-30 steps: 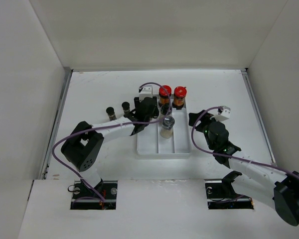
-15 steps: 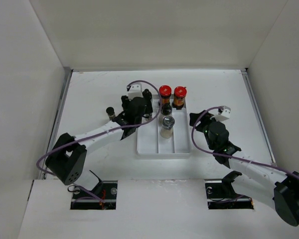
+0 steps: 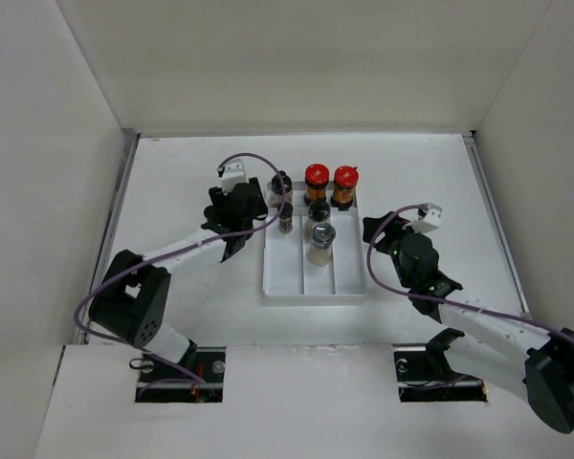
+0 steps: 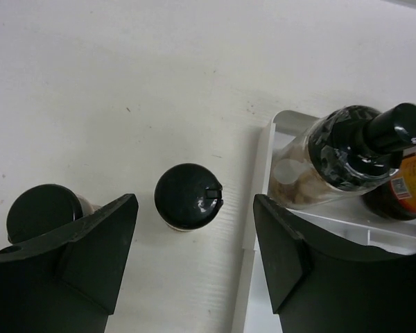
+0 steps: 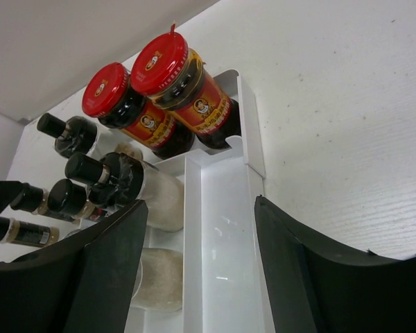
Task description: Organize the condiment bottles
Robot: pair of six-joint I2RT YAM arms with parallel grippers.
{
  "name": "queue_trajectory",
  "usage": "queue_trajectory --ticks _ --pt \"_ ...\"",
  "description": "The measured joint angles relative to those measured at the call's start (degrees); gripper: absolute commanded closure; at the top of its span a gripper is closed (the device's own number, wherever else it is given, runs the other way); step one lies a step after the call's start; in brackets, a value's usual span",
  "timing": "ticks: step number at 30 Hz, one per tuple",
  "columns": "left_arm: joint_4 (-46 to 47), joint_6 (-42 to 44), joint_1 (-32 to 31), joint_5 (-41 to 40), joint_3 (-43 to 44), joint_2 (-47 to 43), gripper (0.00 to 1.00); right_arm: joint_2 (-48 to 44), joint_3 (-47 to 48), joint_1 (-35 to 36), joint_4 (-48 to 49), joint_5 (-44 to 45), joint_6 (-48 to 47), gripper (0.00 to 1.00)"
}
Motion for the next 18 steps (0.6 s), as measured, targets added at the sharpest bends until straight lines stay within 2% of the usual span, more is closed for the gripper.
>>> queue_trajectory --ticks 7,13,18 --pt "0.0 0.3 1.3 0.9 0.4 5.3 0.41 0.0 0.0 0.0 0.0 0.0 0.0 0.28" --pt "0.5 0.7 1.7 1.2 1.1 6.3 0.47 0.8 0.0 0.0 0.1 0.0 0.0 0.28" --pt "1.5 1.7 1.7 1.1 2.5 6.4 0.61 1.0 0.0 0.0 0.2 0.0 0.0 0.28"
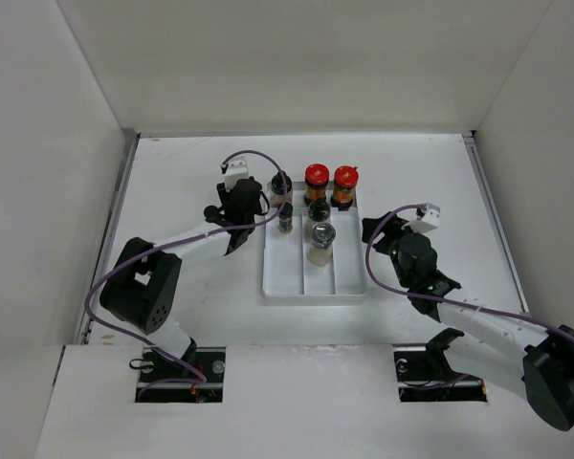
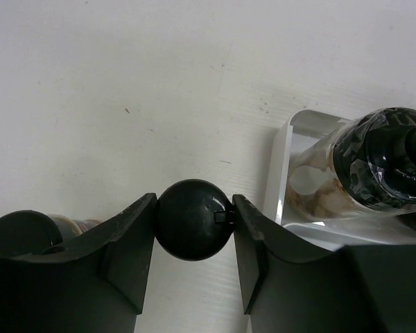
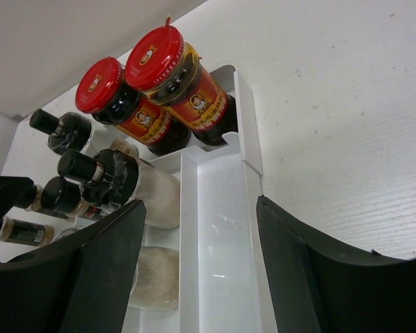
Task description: Organize the condiment bottles
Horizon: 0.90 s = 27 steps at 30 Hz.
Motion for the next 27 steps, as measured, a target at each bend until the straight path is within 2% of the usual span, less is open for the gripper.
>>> queue_trajectory --ticks 5,10,13,20,27 --pt "0.2 0.7 -0.1 0.0 0.1 0.1 0.70 0.0 0.0 0.0 0.0 0.0 0.0 0.28" --pt "0.1 1.0 -0.1 0.0 -0.7 -0.8 0.71 -0.1 0.0 0.0 0.0 0.0 0.0 0.28" --pt "-1.6 1.2 -0.8 -0.1 -2.0 -4.4 0.71 -0.1 0.0 0.0 0.0 0.0 0.0 0.28" --pt "-4.9 1.3 -8.5 -1.0 -2.9 -17.8 0.72 -0.2 0.0 0.0 0.0 0.0 0.0 0.28" --pt "-9.8 0.4 -15.6 -1.2 -3.3 -20.2 0.72 -0.2 0.0 0.0 0.0 0.0 0.0 0.28"
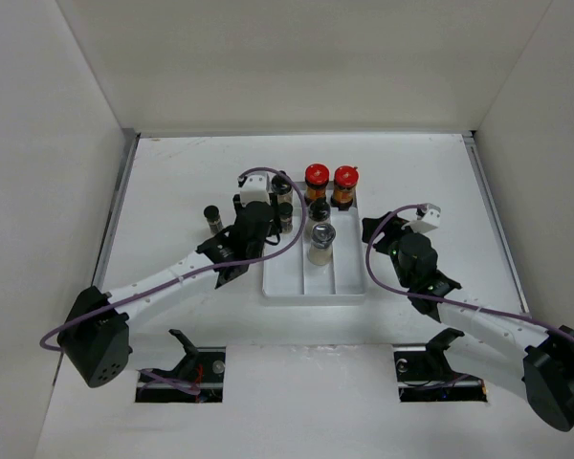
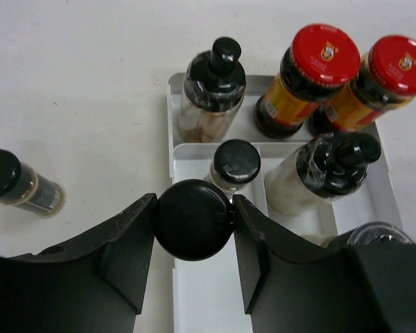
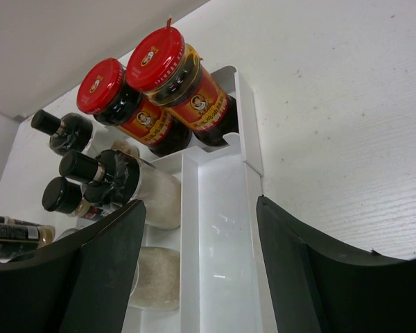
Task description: Organize the condiment bottles
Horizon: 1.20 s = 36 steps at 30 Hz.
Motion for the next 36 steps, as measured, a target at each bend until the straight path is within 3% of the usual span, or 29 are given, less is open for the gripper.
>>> queue_trajectory --ticks 9,23,26,32,36 --pt "-0.3 -2.1 -4.1 0.3 -0.7 4.8 0.72 0.0 0.0 0.0 0.0 0.0 0.0 0.28" --pt "3.5 -2.6 -4.4 1.3 -0.7 12.1 0.67 0.0 0.0 0.0 0.0 0.0 0.0 0.28" --pt "3.9 -2.7 -4.4 1.3 -0.7 12.9 0.60 0.0 0.0 0.0 0.0 0.0 0.0 0.28" --pt "5.0 -3.2 -4.5 1.3 -1.6 13.2 0.34 0.0 0.0 0.0 0.0 0.0 0.0 0.27" --pt "4.8 -3.3 -4.5 1.0 -2.4 12.1 0.29 0.0 0.0 0.0 0.0 0.0 0.0 0.23"
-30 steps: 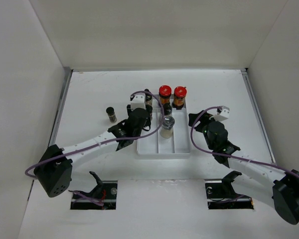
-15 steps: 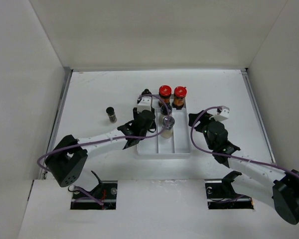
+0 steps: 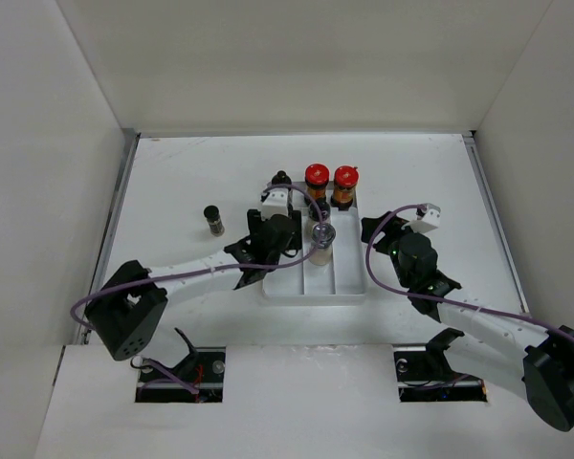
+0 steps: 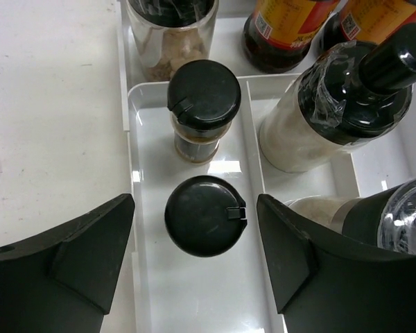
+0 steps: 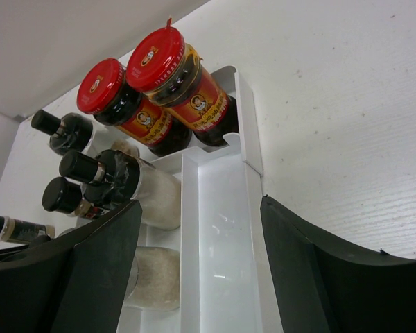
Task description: Organize the condiment bottles
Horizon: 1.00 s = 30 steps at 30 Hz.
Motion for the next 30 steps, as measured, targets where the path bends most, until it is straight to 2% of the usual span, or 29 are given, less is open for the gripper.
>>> queue_trajectory --ticks 8,14,21,30 --pt "-0.3 0.9 1.7 -4.8 -3.2 -12.8 0.28 0.0 0.0 0.0 0.0 0.0 0.0 0.23" --pt "-1.6 0.3 12.4 -7.3 -5.1 -17.2 0.25 0.0 0.0 0.0 0.0 0.0 0.0 0.23" --pt "-2.9 -0.4 22.7 -6.3 -6.5 -14.9 0.26 0.1 0.0 0.0 0.0 0.0 0.0 0.22" --pt "1.6 -0.3 27.0 -3.5 -6.6 -5.9 0.36 0.5 0.0 0.1 0.0 -0.1 0.0 0.22"
